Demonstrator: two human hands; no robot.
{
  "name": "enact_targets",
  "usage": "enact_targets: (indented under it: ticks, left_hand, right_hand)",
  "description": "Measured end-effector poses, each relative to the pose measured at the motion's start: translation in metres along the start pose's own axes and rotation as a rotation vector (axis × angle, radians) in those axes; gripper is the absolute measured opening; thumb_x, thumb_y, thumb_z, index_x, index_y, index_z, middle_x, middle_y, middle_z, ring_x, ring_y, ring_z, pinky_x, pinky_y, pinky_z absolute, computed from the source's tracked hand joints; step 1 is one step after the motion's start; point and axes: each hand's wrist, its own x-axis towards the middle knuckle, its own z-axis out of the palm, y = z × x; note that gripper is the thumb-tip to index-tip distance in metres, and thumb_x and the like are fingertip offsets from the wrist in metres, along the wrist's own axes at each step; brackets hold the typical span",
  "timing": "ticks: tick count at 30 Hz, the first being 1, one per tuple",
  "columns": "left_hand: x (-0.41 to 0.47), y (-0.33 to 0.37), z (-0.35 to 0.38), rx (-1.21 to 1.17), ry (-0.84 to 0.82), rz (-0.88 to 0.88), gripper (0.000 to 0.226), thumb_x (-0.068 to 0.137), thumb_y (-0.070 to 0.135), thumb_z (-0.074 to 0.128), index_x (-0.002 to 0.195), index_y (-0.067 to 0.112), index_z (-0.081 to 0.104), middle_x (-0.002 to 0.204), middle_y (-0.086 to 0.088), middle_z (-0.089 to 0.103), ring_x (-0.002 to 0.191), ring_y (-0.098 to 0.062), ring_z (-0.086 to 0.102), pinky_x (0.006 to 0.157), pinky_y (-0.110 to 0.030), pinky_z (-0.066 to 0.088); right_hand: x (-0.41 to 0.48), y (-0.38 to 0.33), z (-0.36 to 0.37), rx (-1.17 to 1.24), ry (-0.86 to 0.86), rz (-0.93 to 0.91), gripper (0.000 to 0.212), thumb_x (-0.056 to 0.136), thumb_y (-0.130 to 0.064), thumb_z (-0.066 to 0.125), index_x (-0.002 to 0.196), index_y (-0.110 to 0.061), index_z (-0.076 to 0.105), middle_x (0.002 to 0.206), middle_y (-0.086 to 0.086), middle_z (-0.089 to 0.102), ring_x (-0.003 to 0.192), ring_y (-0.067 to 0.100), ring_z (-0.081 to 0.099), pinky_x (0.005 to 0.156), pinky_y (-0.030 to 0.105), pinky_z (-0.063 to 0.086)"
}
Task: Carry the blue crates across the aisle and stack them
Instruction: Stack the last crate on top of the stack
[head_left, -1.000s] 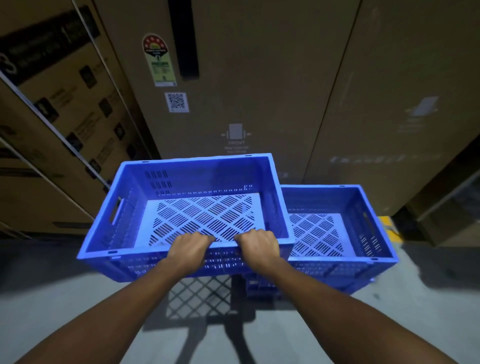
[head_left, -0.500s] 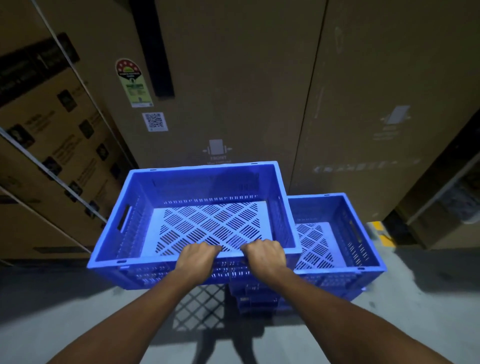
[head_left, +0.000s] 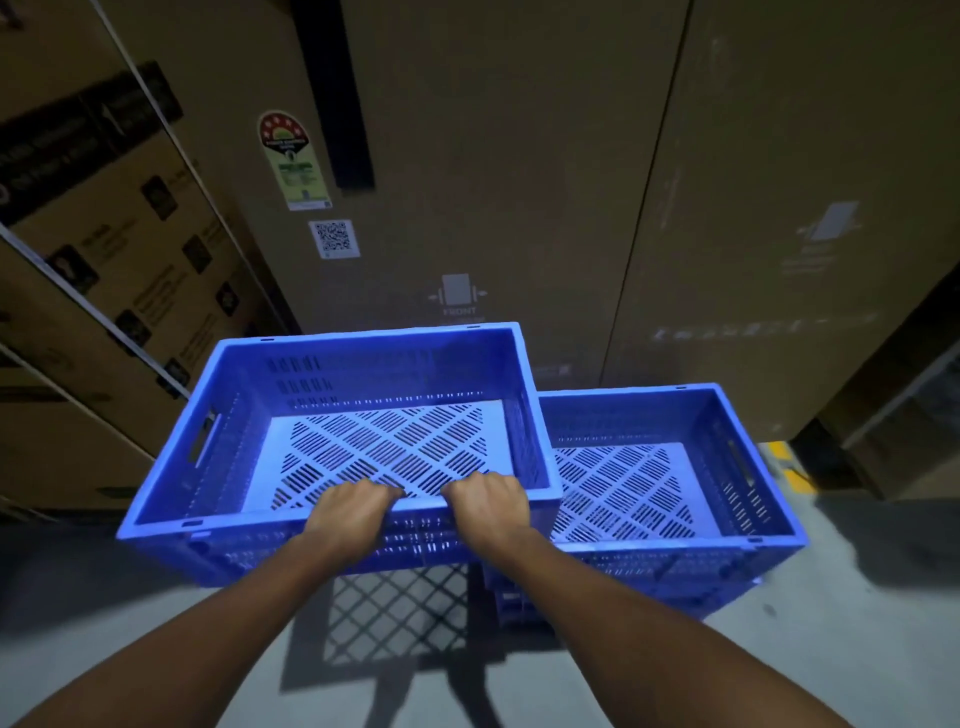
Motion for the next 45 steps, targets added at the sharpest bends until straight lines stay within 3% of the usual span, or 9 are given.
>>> enact_targets:
  ticks: [10,17,24,29,35,40,43,45]
  left_hand:
    - [0.016,-0.005,0.005,-0.094,-0.024,0.08,0.042,0.088,0.023,0.055,0.128,0.033,0.055,0.119,-0.003,0.066,0.113,-0.027,0.06,0.086,-0.037,0.046]
    - [0.033,0.037,-0.021,-0.014,0.012,0.111,0.04,0.092,0.026,0.057,0.131,0.032,0.054,0.126,-0.005,0.061,0.12,-0.028,0.057,0.093,-0.037,0.044]
    - [0.049,0.09,-0.025,-0.032,0.011,0.144,0.044,0.091,0.011,0.055,0.132,0.027,0.055,0.117,-0.007,0.066,0.109,-0.031,0.061,0.084,-0.042,0.049]
    - [0.058,0.127,-0.033,-0.04,0.025,0.165,0.036,0.089,0.008,0.057,0.121,0.024,0.058,0.108,-0.008,0.067,0.103,-0.032,0.063,0.078,-0.042,0.049]
    - [0.071,0.183,-0.047,-0.059,0.038,0.203,0.028,0.086,0.005,0.058,0.111,0.02,0.06,0.099,-0.007,0.068,0.095,-0.032,0.064,0.069,-0.04,0.048]
    - [0.081,0.236,-0.059,-0.081,0.035,0.207,0.02,0.084,0.005,0.059,0.099,0.019,0.056,0.097,-0.009,0.065,0.093,-0.033,0.062,0.065,-0.038,0.043]
    - [0.09,0.258,-0.065,-0.108,0.036,0.248,0.022,0.083,0.011,0.063,0.103,0.018,0.058,0.096,-0.008,0.065,0.092,-0.032,0.063,0.068,-0.039,0.048]
    - [0.095,0.266,-0.067,-0.158,0.011,0.338,0.026,0.086,0.031,0.069,0.104,0.017,0.056,0.09,-0.006,0.062,0.09,-0.03,0.062,0.07,-0.039,0.05]
  right_hand:
    - [0.007,0.003,0.004,-0.04,-0.001,0.069,0.021,0.086,-0.004,0.057,0.1,-0.017,0.065,0.095,0.007,0.068,0.092,0.032,0.064,0.066,0.034,0.038]
    - [-0.005,0.045,0.006,0.03,0.024,0.141,0.014,0.087,-0.027,0.065,0.099,-0.021,0.066,0.095,0.008,0.07,0.091,0.033,0.066,0.07,0.036,0.044]
    - [-0.024,0.099,0.002,-0.012,0.026,0.161,0.017,0.085,-0.037,0.072,0.083,-0.024,0.061,0.085,0.002,0.069,0.083,0.027,0.065,0.066,0.033,0.042]
    - [-0.039,0.135,0.002,-0.011,0.011,0.21,0.026,0.084,-0.035,0.073,0.075,-0.024,0.051,0.078,0.001,0.066,0.079,0.026,0.065,0.063,0.032,0.039]
    - [-0.063,0.19,-0.004,-0.042,-0.008,0.222,0.023,0.084,-0.044,0.072,0.085,-0.024,0.06,0.088,0.002,0.069,0.086,0.028,0.065,0.067,0.034,0.041]
    - [-0.079,0.24,-0.006,-0.082,-0.041,0.233,0.043,0.08,-0.064,0.067,0.099,-0.025,0.065,0.095,0.001,0.07,0.093,0.027,0.065,0.072,0.035,0.045]
    - [-0.088,0.268,-0.006,-0.086,-0.048,0.251,0.051,0.077,-0.072,0.064,0.094,-0.024,0.065,0.09,0.0,0.069,0.089,0.025,0.065,0.067,0.032,0.041]
    - [-0.094,0.282,-0.005,-0.098,-0.048,0.245,0.054,0.076,-0.074,0.063,0.096,-0.024,0.066,0.091,0.0,0.07,0.09,0.025,0.065,0.066,0.032,0.041]
